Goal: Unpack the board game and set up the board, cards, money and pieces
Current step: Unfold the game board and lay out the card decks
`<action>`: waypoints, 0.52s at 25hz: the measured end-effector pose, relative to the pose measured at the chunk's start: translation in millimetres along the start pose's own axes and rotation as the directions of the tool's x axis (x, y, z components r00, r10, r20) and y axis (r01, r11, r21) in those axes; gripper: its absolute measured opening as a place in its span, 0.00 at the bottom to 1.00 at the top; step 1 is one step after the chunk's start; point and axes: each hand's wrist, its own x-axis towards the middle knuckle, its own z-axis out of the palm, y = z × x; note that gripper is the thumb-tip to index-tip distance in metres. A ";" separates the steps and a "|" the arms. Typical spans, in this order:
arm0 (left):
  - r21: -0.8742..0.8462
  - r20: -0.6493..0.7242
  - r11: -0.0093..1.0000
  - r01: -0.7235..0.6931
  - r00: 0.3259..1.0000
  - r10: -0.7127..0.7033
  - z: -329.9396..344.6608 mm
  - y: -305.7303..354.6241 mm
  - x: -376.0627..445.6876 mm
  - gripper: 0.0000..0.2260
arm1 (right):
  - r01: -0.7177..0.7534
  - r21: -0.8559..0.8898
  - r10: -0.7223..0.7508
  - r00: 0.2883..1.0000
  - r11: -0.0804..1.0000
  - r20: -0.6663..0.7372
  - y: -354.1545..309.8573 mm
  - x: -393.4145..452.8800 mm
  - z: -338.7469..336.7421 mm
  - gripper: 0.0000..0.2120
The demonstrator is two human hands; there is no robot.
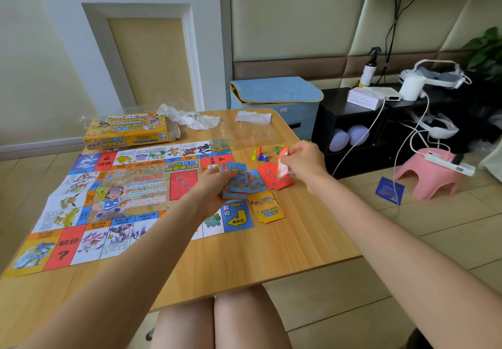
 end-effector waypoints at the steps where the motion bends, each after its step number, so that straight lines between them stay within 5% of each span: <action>1: -0.002 0.003 1.000 -0.011 1.000 0.011 1.7 0.8 1.4 0.05 | 0.050 -0.092 -0.050 0.999 0.994 0.004 -4.2 0.5 -1.4 0.08; 6: -0.067 0.091 0.997 -0.030 0.995 0.036 22.9 4.1 6.1 0.04 | 0.297 -0.124 -0.246 0.916 0.947 0.317 -15.9 -13.9 12.2 0.07; 9: -0.104 0.058 0.994 -0.020 0.998 0.026 16.6 -0.3 15.1 0.03 | 0.200 -0.001 -0.173 0.850 0.980 0.498 -5.5 -7.4 9.2 0.07; 13: -0.042 0.066 0.999 -0.010 0.998 0.013 15.8 -2.2 18.0 0.04 | 0.068 0.076 -0.089 0.944 0.995 0.316 8.7 3.5 7.5 0.08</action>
